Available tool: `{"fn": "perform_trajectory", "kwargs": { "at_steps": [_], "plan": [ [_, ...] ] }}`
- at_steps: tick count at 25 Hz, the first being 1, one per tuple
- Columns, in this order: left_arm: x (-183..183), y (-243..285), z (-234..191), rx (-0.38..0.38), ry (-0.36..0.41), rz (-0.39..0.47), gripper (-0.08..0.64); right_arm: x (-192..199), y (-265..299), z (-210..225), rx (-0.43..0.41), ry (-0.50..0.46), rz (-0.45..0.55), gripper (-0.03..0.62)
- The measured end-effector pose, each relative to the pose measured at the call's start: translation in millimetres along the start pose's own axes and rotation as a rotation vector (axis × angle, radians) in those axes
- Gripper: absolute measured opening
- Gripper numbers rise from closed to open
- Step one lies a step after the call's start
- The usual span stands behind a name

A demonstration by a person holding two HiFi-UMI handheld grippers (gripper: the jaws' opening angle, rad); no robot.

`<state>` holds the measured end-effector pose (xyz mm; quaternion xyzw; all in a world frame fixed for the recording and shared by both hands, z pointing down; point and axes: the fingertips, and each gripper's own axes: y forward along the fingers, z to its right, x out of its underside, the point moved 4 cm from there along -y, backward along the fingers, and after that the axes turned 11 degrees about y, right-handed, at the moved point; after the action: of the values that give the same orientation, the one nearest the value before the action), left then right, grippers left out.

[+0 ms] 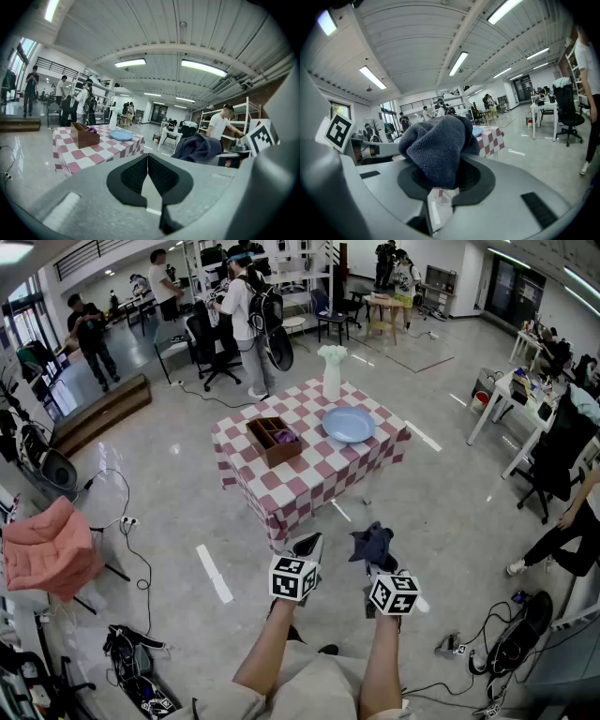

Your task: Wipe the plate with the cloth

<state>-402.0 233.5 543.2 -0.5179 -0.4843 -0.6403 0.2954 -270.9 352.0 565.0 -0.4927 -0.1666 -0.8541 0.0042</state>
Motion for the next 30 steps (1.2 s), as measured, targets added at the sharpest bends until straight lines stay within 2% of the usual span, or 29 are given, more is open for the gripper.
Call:
{"fn": "perform_trajectory", "kwargs": {
  "at_steps": [9,14,20,26,30],
  "plan": [
    [-5.1,-4.7,17.4,0.027,0.025,0.005,0.009,-0.7,-12.4,0.8,-0.031,0.004,0.007,0.086],
    [7.1,-10.5,14.8,0.006,-0.007,-0.013,0.009,11.3,-14.0,-6.7,-0.059,-0.012,-0.017,0.086],
    [14.8,3.4,23.4,0.025,-0.011,-0.047,0.009,8.2,-18.3,-4.7,-0.108,0.017,0.010,0.086],
    [7.0,24.3,16.3,0.011,-0.004,-0.035,0.009,-3.2,-6.0,8.5,-0.114,0.050,0.041,0.087],
    [-0.7,52.5,12.7,0.017,-0.015,-0.038,0.009,-14.9,7.9,32.3,-0.095,0.074,0.032,0.087]
  ]
}}
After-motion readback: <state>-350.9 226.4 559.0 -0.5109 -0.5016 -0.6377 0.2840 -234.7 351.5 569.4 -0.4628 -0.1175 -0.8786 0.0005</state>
